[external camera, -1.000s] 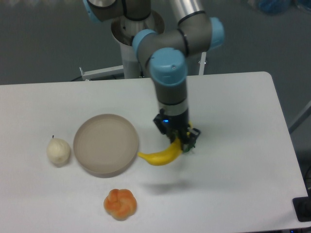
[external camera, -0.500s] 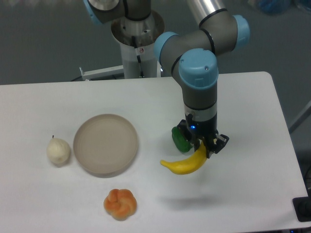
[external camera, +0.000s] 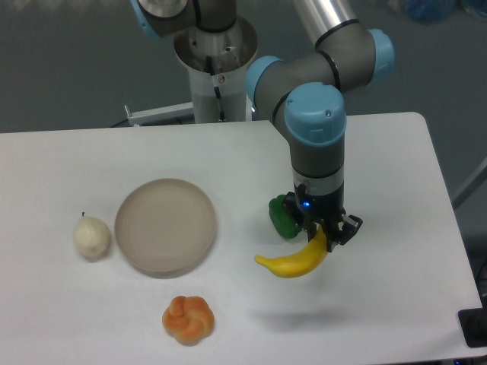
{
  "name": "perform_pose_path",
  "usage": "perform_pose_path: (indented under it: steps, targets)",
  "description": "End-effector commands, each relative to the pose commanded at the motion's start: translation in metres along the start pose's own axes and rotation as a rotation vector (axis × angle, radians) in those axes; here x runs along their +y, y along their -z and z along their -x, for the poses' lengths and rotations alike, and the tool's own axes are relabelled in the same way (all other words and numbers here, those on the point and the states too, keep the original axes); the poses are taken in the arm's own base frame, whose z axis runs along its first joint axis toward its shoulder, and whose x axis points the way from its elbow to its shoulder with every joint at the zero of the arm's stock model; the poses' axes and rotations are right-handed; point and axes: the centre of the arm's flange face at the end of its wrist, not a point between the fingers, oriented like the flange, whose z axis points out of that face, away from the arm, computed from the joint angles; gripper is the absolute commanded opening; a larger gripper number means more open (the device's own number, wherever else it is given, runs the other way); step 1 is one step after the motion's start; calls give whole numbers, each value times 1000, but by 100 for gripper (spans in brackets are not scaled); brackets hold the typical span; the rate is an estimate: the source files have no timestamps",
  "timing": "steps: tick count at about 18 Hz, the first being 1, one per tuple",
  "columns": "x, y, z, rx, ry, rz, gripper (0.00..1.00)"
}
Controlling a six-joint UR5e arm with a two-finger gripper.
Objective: Pick up the banana from the plate
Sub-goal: 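Hold the banana raised above the table beside the pepper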
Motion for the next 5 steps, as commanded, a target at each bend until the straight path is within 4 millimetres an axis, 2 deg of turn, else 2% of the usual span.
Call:
perform_pose_path:
  steps: [5]
  targets:
    - [-1, 0, 1, -2, 2, 1, 36]
